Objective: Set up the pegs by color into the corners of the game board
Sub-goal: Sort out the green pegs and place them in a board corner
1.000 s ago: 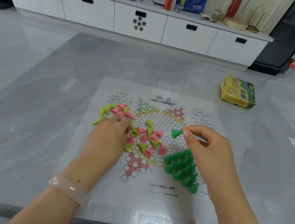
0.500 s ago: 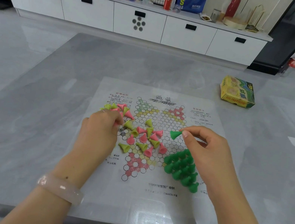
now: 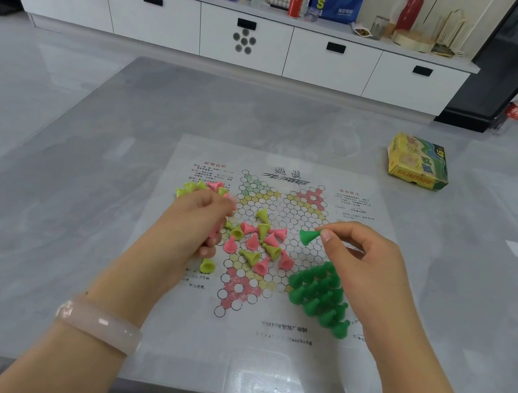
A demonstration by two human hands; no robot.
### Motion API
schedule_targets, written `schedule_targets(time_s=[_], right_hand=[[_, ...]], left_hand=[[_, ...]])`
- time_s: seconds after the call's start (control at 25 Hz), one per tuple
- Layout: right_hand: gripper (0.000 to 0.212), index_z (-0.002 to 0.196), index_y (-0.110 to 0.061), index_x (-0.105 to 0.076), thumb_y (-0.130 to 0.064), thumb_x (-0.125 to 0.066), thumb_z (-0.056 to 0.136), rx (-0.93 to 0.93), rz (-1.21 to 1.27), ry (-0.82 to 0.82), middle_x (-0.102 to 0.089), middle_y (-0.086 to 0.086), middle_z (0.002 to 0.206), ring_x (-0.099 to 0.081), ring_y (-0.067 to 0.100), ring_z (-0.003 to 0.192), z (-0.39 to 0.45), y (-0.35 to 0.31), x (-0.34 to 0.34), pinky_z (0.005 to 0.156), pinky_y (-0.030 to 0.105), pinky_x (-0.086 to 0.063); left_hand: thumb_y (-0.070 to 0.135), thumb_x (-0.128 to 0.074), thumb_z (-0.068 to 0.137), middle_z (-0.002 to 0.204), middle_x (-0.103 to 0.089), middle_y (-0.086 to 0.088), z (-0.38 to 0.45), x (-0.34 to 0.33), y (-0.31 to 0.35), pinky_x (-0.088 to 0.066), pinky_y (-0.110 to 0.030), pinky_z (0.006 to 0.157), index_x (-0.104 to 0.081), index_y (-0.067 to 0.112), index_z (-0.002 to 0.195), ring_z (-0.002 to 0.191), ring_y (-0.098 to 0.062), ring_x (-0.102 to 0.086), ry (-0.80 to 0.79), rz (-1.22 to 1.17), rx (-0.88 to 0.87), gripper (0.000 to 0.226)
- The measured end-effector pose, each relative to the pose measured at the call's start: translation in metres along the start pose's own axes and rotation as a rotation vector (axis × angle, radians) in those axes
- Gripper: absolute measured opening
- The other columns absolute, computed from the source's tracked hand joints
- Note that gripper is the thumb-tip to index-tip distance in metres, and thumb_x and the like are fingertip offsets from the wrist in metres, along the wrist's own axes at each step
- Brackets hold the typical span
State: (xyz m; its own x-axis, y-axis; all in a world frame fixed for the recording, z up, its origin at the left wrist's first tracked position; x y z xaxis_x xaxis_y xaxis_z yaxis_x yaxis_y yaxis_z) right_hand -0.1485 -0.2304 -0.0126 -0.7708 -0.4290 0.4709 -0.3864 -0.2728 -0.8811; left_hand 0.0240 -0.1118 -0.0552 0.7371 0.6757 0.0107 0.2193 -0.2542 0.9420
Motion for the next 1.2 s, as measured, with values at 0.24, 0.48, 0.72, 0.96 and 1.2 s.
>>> schedule_targets(time_s=[0.24,0.48,0.72,0.96,1.2], right_hand=[[0.014,0.079,-0.032,-0.065,-0.021,-0.059,0.086,0.01,0.01,0.002,-0.062,-0.022,0.09,-0.053,-0.006,0.092,-0.001,-0.003,0.001,0.082,0.015,-0.041],[0.012,0.079,-0.031,-0.065,-0.022,-0.06,0.085,0.023,-0.02,-0.013,-0.062,-0.023,0.09,-0.053,-0.005,0.094,-0.002,-0.003,0.001,0.087,0.024,-0.042],[0.009,0.083,-0.026,-0.067,-0.021,-0.06,0.085,0.078,-0.106,-0.023,-0.061,-0.019,0.092,-0.051,-0.008,0.09,-0.001,-0.005,0.001,0.086,0.016,-0.037],[0.009,0.087,-0.026,-0.068,-0.027,-0.059,0.084,0.219,-0.497,-0.267,-0.045,-0.015,0.118,-0.03,0.001,0.113,-0.008,-0.008,-0.031,0.096,0.02,-0.02],[0.015,0.094,-0.025,-0.068,-0.031,-0.057,0.085,0.232,-0.632,-0.335,-0.042,-0.009,0.134,-0.025,0.012,0.13,-0.011,-0.001,-0.041,0.108,0.033,-0.02]], left_hand=[[0.027,-0.044,0.094,0.044,-0.045,0.005,-0.001,0.002,0.004,-0.04,-0.02,0.043,-0.048,0.011,0.058,0.038,-0.008,-0.042,0.057,0.157,-0.115,0.04],[0.026,-0.053,0.088,0.068,-0.05,0.008,-0.008,-0.005,0.021,-0.039,-0.023,0.06,-0.057,0.024,0.096,0.072,-0.015,-0.05,0.135,0.939,-0.409,0.009],[0.021,-0.053,0.088,0.088,-0.049,0.004,-0.005,-0.013,0.017,-0.036,-0.026,0.068,-0.061,0.016,0.098,0.083,-0.014,-0.044,0.14,1.062,-0.439,0.013],[0.027,-0.054,0.088,0.093,-0.063,0.0,-0.009,-0.009,0.025,-0.042,-0.028,0.067,-0.054,0.015,0.086,0.081,-0.017,-0.054,0.147,0.932,-0.453,0.012],[0.032,-0.047,0.091,0.084,-0.064,-0.003,-0.012,-0.01,0.027,-0.044,-0.031,0.065,-0.046,0.017,0.086,0.076,-0.019,-0.057,0.141,0.904,-0.464,0.016]])
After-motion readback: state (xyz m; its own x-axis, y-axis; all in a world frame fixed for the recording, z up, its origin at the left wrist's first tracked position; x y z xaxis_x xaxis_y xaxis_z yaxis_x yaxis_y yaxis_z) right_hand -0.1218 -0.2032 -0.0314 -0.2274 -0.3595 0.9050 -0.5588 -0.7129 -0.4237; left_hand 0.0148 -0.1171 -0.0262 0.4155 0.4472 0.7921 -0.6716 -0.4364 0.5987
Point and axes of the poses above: each hand's wrist, its own z-axis towards the middle knuckle, its own x-axis out of the back of the hand, y = z × x, the point moved 9 cm from there along z, towards the middle knuckle
